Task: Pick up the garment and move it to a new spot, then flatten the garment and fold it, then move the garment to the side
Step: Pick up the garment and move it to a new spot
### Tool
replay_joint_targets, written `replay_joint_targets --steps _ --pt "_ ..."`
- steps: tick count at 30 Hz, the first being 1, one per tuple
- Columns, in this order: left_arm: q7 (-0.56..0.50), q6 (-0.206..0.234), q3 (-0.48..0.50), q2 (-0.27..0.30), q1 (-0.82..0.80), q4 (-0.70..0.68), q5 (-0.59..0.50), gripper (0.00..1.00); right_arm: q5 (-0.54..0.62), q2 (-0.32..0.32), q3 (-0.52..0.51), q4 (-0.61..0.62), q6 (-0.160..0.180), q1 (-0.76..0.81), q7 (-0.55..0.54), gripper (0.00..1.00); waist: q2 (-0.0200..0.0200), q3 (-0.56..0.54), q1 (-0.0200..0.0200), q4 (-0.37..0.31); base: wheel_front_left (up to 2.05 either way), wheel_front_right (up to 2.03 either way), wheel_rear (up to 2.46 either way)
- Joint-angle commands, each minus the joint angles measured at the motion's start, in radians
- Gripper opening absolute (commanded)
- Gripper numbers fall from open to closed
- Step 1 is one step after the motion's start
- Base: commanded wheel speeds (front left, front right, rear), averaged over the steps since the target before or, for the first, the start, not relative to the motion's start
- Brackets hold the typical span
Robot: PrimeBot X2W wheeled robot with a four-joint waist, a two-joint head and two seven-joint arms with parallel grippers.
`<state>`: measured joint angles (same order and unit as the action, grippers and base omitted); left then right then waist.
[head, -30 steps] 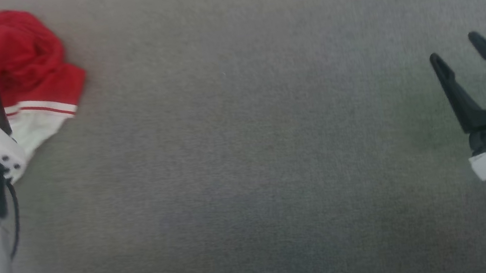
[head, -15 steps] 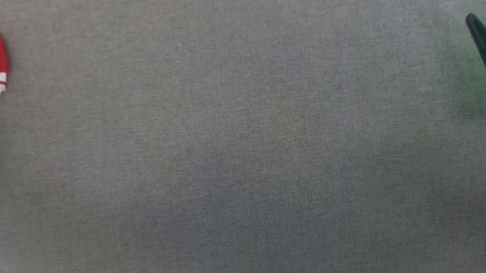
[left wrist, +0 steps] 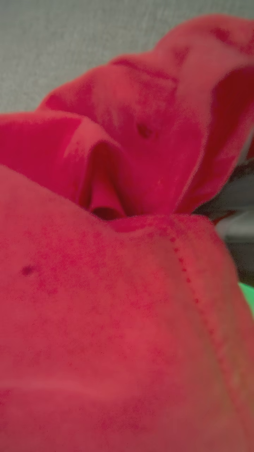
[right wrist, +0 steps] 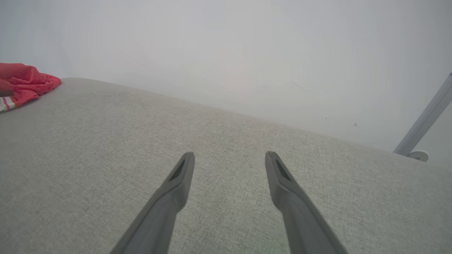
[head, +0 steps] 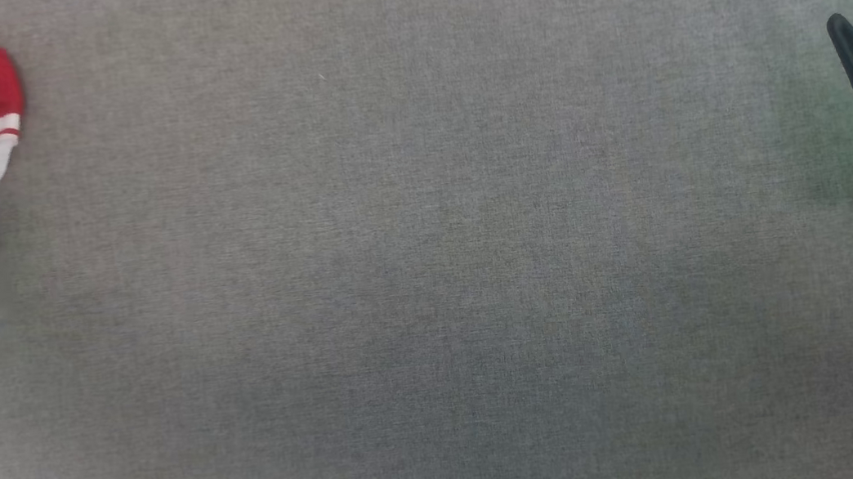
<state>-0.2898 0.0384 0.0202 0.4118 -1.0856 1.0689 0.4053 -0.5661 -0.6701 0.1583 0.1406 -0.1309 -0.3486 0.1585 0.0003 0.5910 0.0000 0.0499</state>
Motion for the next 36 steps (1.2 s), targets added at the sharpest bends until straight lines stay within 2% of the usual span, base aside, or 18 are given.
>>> replay_joint_targets --steps 1,7,16,23,29,36 --pt "0.015 -0.025 -0.016 -0.032 0.058 0.036 -0.008 0.0 0.006 0.01 -0.003 -0.005 0.0 0.011 0.007 1.0 -0.0003 -0.023 0.0 0.009 0.0 0.0 0.0" --pt "0.146 -0.069 -0.036 0.035 0.006 -0.012 -0.033 0.0 0.025 0.056 -0.004 -0.042 0.0 0.031 0.018 1.0 -0.0003 -0.113 0.0 0.028 0.0 0.0 0.0" --pt "0.222 -0.107 -0.081 0.091 0.01 -0.136 -0.073 0.0 0.061 0.149 -0.026 -0.097 0.0 0.077 0.023 1.0 -0.0003 -0.261 0.0 0.065 0.0 0.0 0.0" --pt "0.163 -0.128 -0.113 0.125 0.02 -0.273 -0.085 0.0 0.095 0.217 -0.045 -0.12 0.0 0.107 0.026 1.0 -0.0003 -0.354 0.0 0.083 0.0 0.0 0.0" --pt "0.05 -0.138 -0.137 0.144 0.076 -0.494 -0.064 0.0 0.128 0.275 -0.066 -0.131 0.0 0.134 0.021 1.0 -0.0003 -0.426 0.0 0.09 0.0 0.0 0.0" --pt "-0.099 -0.131 -0.158 0.155 0.185 -0.783 -0.032 0.0 0.161 0.327 -0.121 -0.14 0.0 0.162 0.027 1.0 -0.0003 -0.482 0.0 0.08 0.0 0.0 0.0"
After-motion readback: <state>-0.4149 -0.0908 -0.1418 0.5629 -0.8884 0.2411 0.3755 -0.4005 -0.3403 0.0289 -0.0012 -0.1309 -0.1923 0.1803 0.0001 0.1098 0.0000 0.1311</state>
